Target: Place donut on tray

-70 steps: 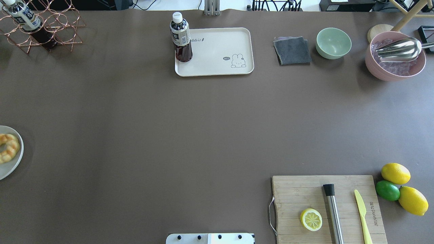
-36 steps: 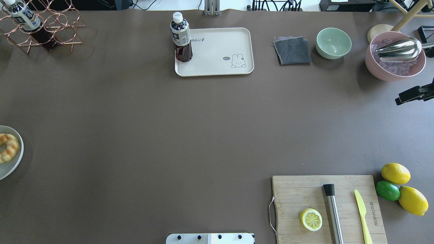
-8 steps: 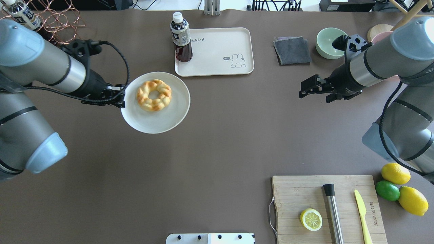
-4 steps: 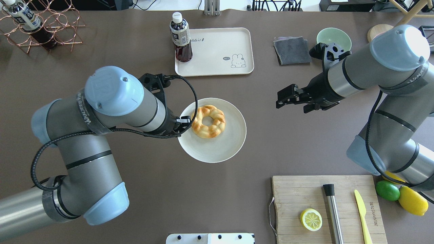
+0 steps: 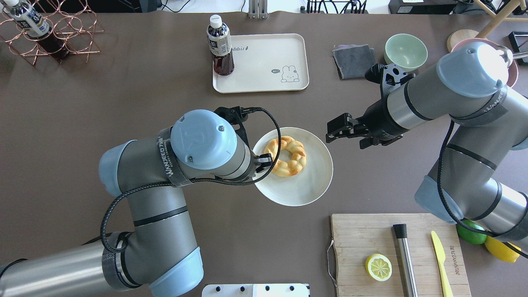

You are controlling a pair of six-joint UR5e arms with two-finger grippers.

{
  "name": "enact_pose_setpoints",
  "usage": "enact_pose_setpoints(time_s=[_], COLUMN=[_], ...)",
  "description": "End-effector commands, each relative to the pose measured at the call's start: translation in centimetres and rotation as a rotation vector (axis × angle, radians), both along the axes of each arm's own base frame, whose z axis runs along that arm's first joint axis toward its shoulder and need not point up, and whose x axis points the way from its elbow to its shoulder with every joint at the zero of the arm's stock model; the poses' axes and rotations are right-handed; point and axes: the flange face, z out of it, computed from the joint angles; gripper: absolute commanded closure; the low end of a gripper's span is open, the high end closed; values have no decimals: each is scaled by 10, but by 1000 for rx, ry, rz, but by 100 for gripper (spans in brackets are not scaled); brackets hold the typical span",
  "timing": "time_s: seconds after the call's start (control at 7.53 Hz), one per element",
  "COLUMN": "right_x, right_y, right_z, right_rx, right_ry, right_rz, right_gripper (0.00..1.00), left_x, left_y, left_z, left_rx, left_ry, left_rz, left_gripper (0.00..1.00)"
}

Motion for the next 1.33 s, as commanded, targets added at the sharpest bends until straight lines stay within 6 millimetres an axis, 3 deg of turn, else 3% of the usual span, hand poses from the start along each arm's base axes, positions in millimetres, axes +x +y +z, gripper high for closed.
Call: enact_pose_setpoints(time_s=[0.0, 0.27, 0.53, 0.66, 1.2], right_x=[-2, -7, -13, -19, -18], right_y=[4, 10, 16, 27, 30], right_z=[7, 13, 20, 17, 16], right_rx=[-14, -21, -39, -68, -63], right_ry=[9, 20, 42, 83, 99], right_rz=[-11, -22, -36, -55, -41], right_gripper=[1, 7, 29, 32, 43], left_x=[7, 7, 7, 7, 7], left_y=[4, 4, 4, 4, 3], left_z=[-38, -41, -43, -43, -40], left_rx=[-27, -27, -23, -23, -23], left_ry=[4, 8, 11, 11, 6], left_rz=[-25, -24, -24, -24, -23], left_gripper=[100, 100, 100, 100, 100])
